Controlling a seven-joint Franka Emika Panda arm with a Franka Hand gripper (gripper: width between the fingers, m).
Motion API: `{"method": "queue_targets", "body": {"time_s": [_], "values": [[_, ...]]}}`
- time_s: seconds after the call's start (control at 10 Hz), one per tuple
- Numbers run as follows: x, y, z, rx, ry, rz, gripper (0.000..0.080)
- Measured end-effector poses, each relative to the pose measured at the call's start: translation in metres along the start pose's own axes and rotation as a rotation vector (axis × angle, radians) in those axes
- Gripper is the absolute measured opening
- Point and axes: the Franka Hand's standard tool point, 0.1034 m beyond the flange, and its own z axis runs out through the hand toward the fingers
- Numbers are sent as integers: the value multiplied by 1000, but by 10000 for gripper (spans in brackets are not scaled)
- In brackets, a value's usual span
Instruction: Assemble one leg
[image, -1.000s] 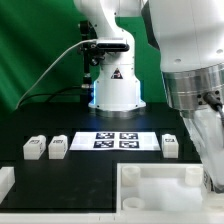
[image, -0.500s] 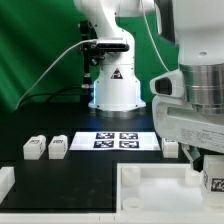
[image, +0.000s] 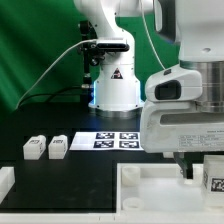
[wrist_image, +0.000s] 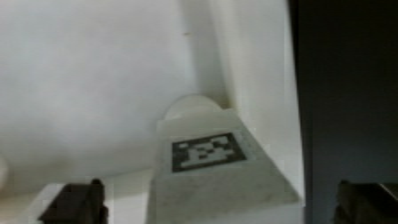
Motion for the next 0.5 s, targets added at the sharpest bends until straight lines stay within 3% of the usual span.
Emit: {"method": "queue_targets", "body": {"time_s": [0.1, 0.2, 0.3, 0.4, 0.5], "values": [[0, 0, 0, 0, 0, -1, 521], [0, 0, 0, 2, -1, 41, 521], [-1, -2, 0, 8, -3, 159, 381], [-1, -1, 0, 8, -5, 270, 297], [0, 0, 0, 15, -7, 377, 298]]}}
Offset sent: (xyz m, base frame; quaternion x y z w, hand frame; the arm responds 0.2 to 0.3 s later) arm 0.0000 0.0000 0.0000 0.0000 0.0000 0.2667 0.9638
